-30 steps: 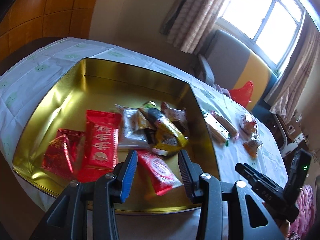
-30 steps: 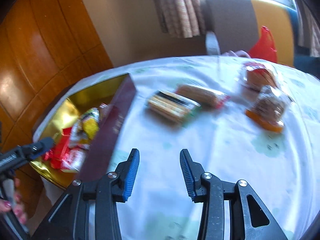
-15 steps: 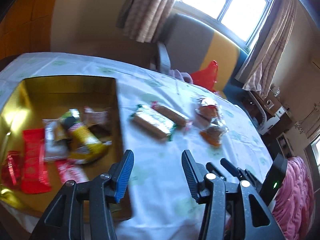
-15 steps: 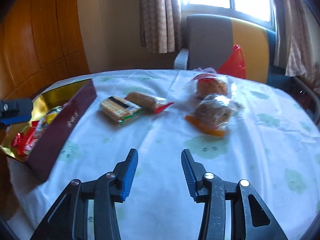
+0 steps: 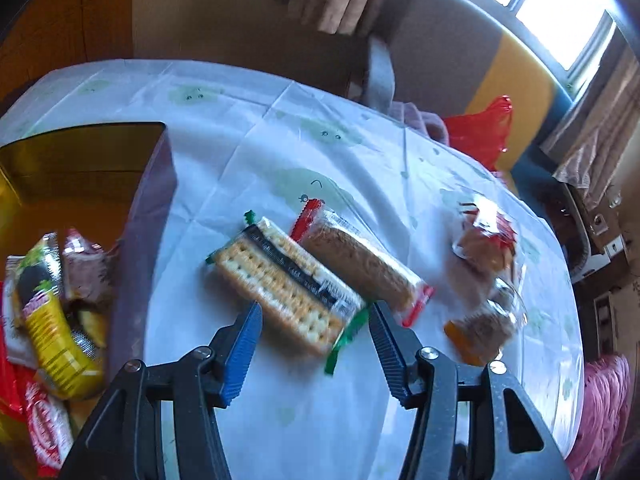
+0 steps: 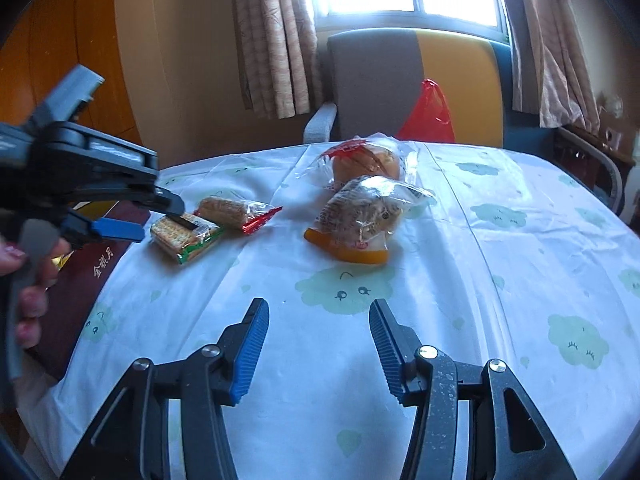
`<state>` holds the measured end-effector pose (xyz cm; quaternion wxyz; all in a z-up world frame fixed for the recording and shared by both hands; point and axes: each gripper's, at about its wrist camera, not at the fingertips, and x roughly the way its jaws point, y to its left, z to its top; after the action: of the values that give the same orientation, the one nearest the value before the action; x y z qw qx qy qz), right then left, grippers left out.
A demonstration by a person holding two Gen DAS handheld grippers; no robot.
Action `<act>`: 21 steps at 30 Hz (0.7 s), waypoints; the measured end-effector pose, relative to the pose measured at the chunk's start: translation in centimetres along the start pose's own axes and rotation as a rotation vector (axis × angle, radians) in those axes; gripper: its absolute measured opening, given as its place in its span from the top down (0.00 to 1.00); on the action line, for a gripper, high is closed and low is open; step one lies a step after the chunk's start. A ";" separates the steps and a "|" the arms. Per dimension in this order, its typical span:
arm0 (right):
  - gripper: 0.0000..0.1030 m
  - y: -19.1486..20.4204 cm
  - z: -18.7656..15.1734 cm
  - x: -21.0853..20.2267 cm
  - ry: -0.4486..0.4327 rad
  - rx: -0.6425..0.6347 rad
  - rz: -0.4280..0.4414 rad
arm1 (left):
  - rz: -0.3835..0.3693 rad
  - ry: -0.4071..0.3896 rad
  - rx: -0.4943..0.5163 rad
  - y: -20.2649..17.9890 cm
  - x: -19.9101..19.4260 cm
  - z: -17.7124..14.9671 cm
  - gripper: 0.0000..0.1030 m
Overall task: Organize snacks
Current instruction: 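Grasp the green-ended cracker packet with the left tool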
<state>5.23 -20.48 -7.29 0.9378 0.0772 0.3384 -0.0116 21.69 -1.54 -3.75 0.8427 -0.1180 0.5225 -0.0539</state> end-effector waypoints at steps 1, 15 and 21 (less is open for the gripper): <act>0.48 -0.2 0.0 0.1 0.001 0.011 0.001 | 0.019 0.003 -0.012 -0.2 0.6 0.4 0.45; 0.48 -1.0 -0.3 0.6 0.028 0.058 0.015 | 0.036 -0.018 0.032 -1.1 3.0 0.3 0.41; 0.48 -1.1 -0.4 0.6 0.027 0.065 0.021 | 0.066 -0.038 0.072 -1.6 3.8 1.4 0.40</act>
<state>5.40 -21.48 -8.14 0.9301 0.1115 0.3497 -0.0118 24.68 -3.73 -6.06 0.8574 -0.0713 0.5079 -0.0426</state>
